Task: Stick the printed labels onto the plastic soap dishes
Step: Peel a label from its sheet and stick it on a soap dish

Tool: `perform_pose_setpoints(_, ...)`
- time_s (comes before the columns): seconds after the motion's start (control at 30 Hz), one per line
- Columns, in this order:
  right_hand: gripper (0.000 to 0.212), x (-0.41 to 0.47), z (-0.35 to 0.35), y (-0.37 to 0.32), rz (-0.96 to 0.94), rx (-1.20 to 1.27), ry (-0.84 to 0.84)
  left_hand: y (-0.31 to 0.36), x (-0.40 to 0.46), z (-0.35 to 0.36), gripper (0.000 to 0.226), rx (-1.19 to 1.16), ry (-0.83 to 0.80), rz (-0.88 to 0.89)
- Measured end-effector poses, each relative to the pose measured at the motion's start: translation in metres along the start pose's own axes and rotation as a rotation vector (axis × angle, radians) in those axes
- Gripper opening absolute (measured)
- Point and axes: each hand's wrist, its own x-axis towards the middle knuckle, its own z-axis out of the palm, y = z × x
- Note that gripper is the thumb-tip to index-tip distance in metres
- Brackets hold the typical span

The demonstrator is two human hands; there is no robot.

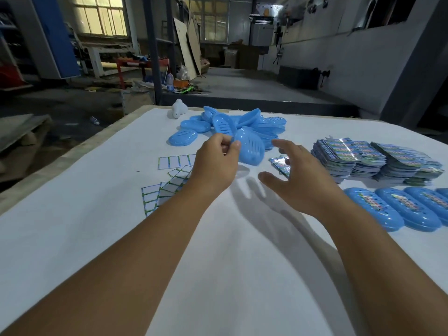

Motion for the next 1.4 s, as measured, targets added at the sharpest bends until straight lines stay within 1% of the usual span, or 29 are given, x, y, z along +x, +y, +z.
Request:
perform_pose_setpoints(0.07,0.079,-0.001,0.005,-0.002,-0.049,0.058,-0.016,0.005,-0.007,-0.005,0.017,-0.185,-0.073,-0.182)
perform_pose_setpoints(0.13,0.075,-0.002,0.008,-0.003,-0.082,0.112,-0.053,0.008,-0.013,-0.009,0.017,-0.41,-0.15,-0.346)
perform_pose_setpoints(0.2,0.067,-0.002,0.009,-0.003,-0.092,0.138,-0.073,0.01,-0.018,-0.015,0.016,-0.6,-0.191,-0.473)
perform_pose_setpoints(0.27,0.061,-0.002,0.01,-0.003,-0.086,0.14,-0.083,0.011,-0.021,-0.019,0.015,-0.691,-0.21,-0.549)
perform_pose_setpoints(0.37,0.057,-0.001,0.01,-0.001,-0.055,0.19,-0.12,0.013,-0.021,-0.022,0.016,-0.7,-0.222,-0.597)
perform_pose_setpoints(0.43,0.057,0.001,0.01,0.001,-0.006,0.239,-0.139,0.011,-0.019,-0.023,0.016,-0.651,-0.232,-0.614)
perform_pose_setpoints(0.47,0.057,0.001,0.01,0.002,0.02,0.251,-0.147,0.009,-0.019,-0.024,0.017,-0.588,-0.243,-0.609)
perform_pose_setpoints(0.5,0.058,0.002,0.01,0.003,0.04,0.254,-0.153,0.006,-0.018,-0.025,0.02,-0.463,-0.259,-0.575)
perform_pose_setpoints(0.57,0.058,0.001,0.01,0.004,0.061,0.225,-0.168,-0.002,-0.018,-0.028,0.027,-0.125,-0.266,-0.425)
perform_pose_setpoints(0.6,0.059,0.0,0.01,0.004,0.068,0.199,-0.179,-0.005,-0.017,-0.03,0.029,0.04,-0.217,-0.342)
perform_pose_setpoints(0.7,0.064,-0.001,0.01,0.007,0.078,0.086,-0.22,-0.01,-0.009,-0.045,0.022,0.566,0.057,-0.155)
perform_pose_setpoints(0.73,0.067,-0.002,0.011,0.007,0.086,0.063,-0.233,-0.011,-0.005,-0.052,0.019,0.691,0.114,-0.138)
perform_pose_setpoints(0.77,0.072,-0.002,0.011,0.008,0.099,0.056,-0.244,-0.013,-0.001,-0.058,0.017,0.77,0.127,-0.15)
perform_pose_setpoints(0.83,0.083,-0.001,0.01,0.008,0.128,0.078,-0.263,-0.016,0.002,-0.067,0.022,0.875,0.045,-0.222)
perform_pose_setpoints(0.9,0.09,-0.001,0.01,0.007,0.139,0.089,-0.278,-0.02,0.001,-0.068,0.032,0.914,-0.067,-0.267)
perform_pose_setpoints(0.93,0.091,-0.001,0.01,0.007,0.14,0.08,-0.281,-0.02,0.0,-0.067,0.038,0.907,-0.097,-0.27)
perform_pose_setpoints(1.03,0.092,-0.002,0.009,0.005,0.139,0.043,-0.281,-0.02,-0.003,-0.064,0.052,0.911,-0.116,-0.251)
perform_pose_setpoints(1.1,0.09,-0.003,0.008,0.005,0.145,0.039,-0.287,-0.02,-0.004,-0.062,0.058,0.925,-0.146,-0.25)
perform_pose_setpoints(1.2,0.087,-0.005,0.005,0.002,0.155,0.046,-0.298,-0.022,-0.004,-0.06,0.061,0.878,-0.165,-0.274)
perform_pose_setpoints(1.3,0.087,-0.004,0.005,0.001,0.148,0.041,-0.293,-0.026,0.0,-0.059,0.063,0.76,-0.129,-0.293)
perform_pose_setpoints(1.37,0.089,-0.004,0.006,0.001,0.146,0.033,-0.295,-0.027,0.004,-0.059,0.058,0.674,-0.094,-0.308)
perform_pose_setpoints(1.4,0.09,-0.003,0.006,0.001,0.147,0.032,-0.298,-0.027,0.005,-0.059,0.051,0.625,-0.083,-0.322)
